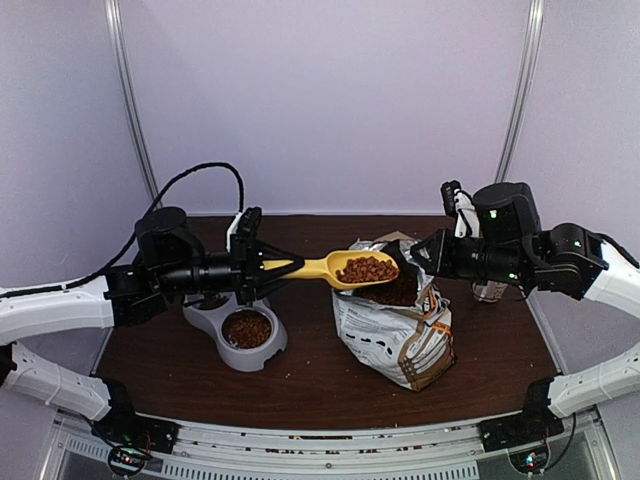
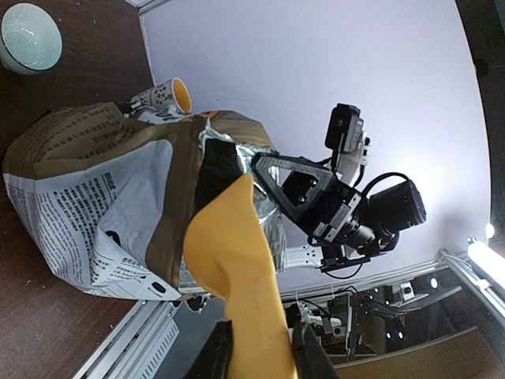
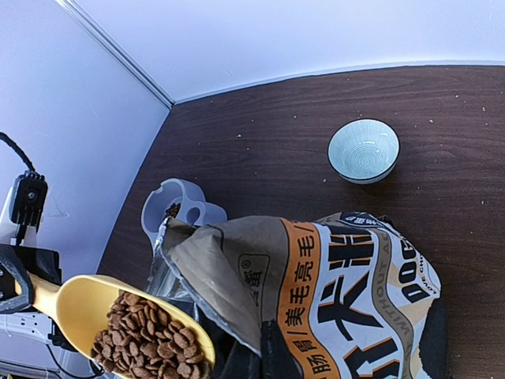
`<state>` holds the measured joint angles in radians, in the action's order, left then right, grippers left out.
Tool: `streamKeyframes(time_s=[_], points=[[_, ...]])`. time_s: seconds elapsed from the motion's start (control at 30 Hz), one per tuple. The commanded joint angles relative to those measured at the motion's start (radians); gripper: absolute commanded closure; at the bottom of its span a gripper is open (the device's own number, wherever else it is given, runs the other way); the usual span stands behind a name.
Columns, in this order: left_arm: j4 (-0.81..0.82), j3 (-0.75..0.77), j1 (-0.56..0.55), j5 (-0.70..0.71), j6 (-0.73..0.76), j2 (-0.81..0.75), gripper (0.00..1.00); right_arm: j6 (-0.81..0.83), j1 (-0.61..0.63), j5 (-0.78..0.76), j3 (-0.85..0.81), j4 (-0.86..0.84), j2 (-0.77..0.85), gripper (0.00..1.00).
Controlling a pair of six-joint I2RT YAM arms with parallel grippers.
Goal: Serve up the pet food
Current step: Place the pet food in the pet food bowl.
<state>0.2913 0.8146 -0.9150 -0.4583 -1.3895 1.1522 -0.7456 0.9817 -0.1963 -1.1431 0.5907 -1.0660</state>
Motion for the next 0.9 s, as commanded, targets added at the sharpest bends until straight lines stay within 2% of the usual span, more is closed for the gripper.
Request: streamKeyframes(time_s=[0.0, 0.33, 0.5, 0.87], points=[[0.090, 0.044, 0.008, -0.022, 0.018, -0.008, 1.00, -0.010, -0.008, -0.047, 0.001, 0.060, 0.013, 1.00], [0.132, 0.047, 0.008, -0.002, -0.009, 0.017, 1.00, -0.015, -0.009, -0.055, -0.001, 0.066, 0.014, 1.00], [0.108, 0.044, 0.016, 0.022, -0.025, -0.014, 1.00, -0.014, -0.010, -0.063, -0.001, 0.070, 0.021, 1.00], [0.160, 0.034, 0.023, 0.012, -0.100, -0.057, 1.00, -0.020, -0.013, -0.067, 0.000, 0.078, 0.023, 1.00]])
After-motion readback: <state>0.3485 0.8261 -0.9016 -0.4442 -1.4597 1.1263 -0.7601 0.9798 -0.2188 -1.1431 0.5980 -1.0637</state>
